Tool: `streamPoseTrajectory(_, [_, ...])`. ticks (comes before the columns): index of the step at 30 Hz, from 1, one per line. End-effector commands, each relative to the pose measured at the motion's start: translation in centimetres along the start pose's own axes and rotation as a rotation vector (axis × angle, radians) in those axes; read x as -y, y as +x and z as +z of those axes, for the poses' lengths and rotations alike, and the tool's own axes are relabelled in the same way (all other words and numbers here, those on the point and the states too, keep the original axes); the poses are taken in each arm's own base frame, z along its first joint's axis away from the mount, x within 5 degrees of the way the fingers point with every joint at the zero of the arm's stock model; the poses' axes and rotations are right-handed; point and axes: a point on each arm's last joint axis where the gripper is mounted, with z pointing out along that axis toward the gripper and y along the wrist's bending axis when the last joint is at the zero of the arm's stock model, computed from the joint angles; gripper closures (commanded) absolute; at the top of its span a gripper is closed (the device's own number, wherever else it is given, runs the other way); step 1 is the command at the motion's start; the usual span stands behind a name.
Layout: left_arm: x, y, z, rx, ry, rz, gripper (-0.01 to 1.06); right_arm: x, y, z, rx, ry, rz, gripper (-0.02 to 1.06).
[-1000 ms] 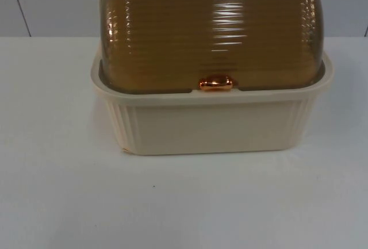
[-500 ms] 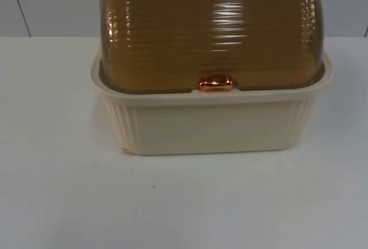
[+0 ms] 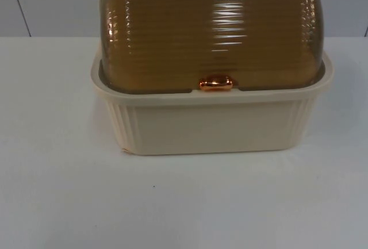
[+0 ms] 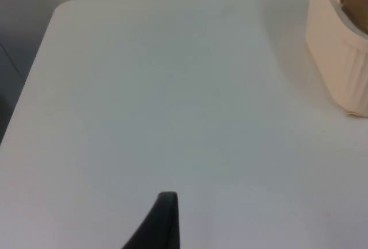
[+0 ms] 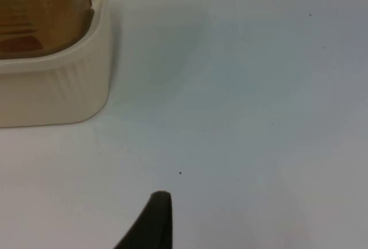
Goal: Open the box lid with the left hand, place the block into the box with the right hand, then close the box lid with the left hand.
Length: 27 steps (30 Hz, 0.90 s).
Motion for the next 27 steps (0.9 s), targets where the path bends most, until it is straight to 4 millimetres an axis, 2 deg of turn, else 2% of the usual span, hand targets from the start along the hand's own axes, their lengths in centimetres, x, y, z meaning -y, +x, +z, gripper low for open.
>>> streamPoseTrajectory(1, [0.11,0.12,0.07,-0.002,0.010,-0.006,0.00,-0.04,-0.08,-0.01,0.014,-0.004,0.002,0.08])
streamPoseTrajectory(27, [0.12,0.12,0.07,-0.003,0.000,-0.013,0.00,0.00,-0.08,-0.01,0.014,0.001,-0.001,0.08])
